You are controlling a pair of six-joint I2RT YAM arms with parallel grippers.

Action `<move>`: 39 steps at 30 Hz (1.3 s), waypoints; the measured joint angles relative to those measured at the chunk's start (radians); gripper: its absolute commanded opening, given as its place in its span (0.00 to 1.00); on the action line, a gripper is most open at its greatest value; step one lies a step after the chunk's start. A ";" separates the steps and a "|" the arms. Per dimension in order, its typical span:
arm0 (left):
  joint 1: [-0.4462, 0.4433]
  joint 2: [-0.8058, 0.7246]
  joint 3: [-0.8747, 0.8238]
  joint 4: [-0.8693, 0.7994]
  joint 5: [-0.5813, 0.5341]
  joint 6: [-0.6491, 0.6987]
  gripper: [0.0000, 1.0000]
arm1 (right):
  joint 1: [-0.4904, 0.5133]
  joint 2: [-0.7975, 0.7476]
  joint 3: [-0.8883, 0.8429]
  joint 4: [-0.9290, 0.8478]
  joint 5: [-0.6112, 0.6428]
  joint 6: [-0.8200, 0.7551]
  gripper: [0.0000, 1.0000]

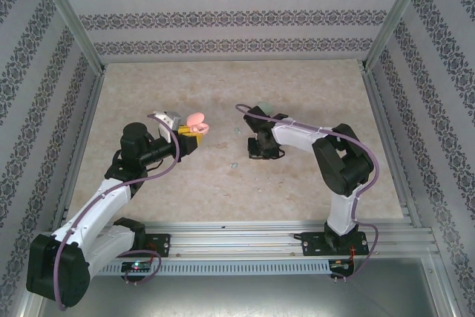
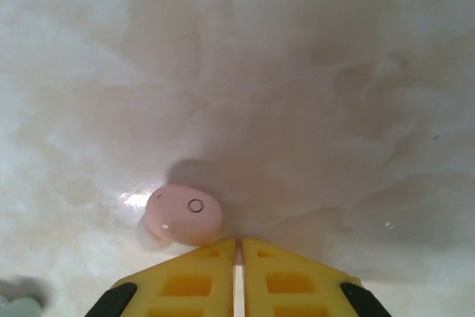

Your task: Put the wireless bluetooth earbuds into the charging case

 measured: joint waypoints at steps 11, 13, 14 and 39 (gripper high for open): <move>0.000 0.000 0.000 0.000 0.000 0.008 0.06 | -0.029 0.044 0.093 -0.018 0.003 -0.032 0.10; 0.000 -0.001 0.000 0.000 0.000 0.012 0.06 | -0.029 0.044 0.105 -0.030 0.007 -0.040 0.10; 0.000 -0.001 0.000 -0.001 0.000 0.015 0.06 | -0.029 0.044 0.109 -0.037 0.009 -0.045 0.10; 0.000 -0.005 0.000 -0.002 0.000 0.031 0.06 | 0.047 0.139 0.289 -0.213 0.087 -0.068 0.28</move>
